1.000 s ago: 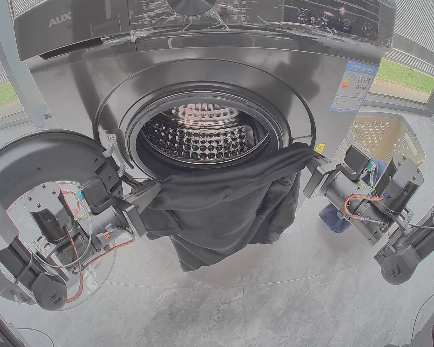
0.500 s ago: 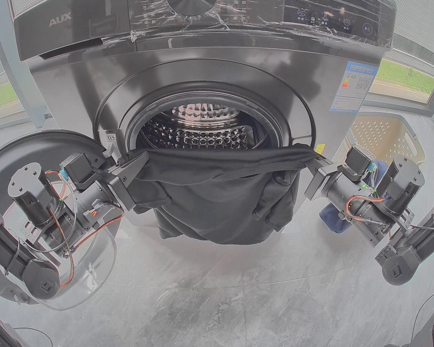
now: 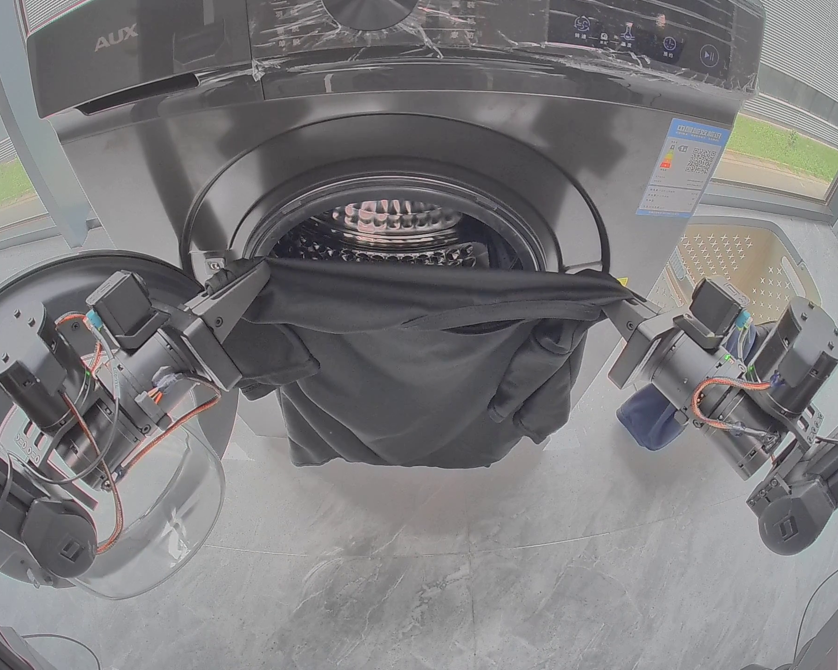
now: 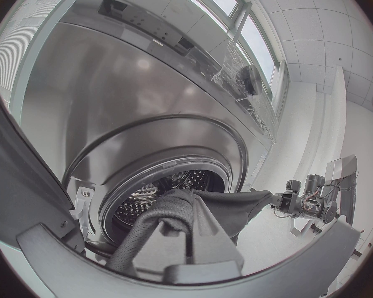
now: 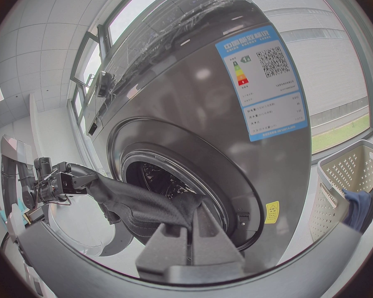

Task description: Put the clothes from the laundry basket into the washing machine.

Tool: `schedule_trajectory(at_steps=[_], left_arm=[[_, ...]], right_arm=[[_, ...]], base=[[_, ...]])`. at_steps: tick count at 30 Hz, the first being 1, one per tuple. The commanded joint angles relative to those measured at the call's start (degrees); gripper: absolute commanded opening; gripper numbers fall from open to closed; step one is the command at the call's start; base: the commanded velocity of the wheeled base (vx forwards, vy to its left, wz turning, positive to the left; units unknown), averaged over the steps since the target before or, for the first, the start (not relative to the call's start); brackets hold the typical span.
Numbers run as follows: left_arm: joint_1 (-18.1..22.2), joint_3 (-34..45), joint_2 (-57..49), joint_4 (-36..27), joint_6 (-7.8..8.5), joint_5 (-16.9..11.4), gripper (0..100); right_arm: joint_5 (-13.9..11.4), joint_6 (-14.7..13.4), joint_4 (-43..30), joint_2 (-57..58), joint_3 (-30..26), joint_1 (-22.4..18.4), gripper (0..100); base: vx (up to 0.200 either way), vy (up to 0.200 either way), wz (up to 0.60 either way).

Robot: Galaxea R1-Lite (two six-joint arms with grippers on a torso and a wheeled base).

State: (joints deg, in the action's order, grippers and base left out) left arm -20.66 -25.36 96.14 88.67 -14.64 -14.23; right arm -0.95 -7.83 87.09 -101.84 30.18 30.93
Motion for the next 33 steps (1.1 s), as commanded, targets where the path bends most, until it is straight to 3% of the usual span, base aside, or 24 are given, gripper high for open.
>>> schedule_trajectory(at_steps=[1,11,17,21,26,27,33], left_arm=[[-0.1,0.0,-0.9,0.0,0.05,0.0,0],[-1.0,0.9,-0.8,0.0,0.58,0.0,0],[-11.9,1.6,-0.1,-0.4,5.41,0.6,0],[-15.7,-0.1,2.3,-0.4,5.76,0.9,0],[-15.5,-2.1,3.6,-0.2,5.76,1.0,0],[-15.5,-2.3,3.4,-0.3,5.76,1.0,0],[-15.6,-5.0,3.2,-0.2,5.76,4.2,0]], right_arm=[[0.0,0.0,-0.1,1.3,-0.1,0.2,0],[0.1,0.0,-0.1,1.1,-0.6,0.4,0],[0.8,-0.3,0.0,-1.2,-3.1,5.5,0],[2.3,-0.7,-0.2,-4.5,-4.0,9.2,0],[2.6,-0.7,-0.2,-10.2,-5.4,10.6,0],[2.7,-0.8,-0.2,-11.2,-5.6,11.1,100],[2.7,-0.8,-0.8,-17.3,-8.2,12.6,100]], base=[[0.000,0.000,0.00],[0.000,0.000,0.00],[0.000,0.000,0.00],[0.000,0.000,0.00],[0.000,0.000,0.00],[0.000,0.000,0.00],[0.000,0.000,0.00]])
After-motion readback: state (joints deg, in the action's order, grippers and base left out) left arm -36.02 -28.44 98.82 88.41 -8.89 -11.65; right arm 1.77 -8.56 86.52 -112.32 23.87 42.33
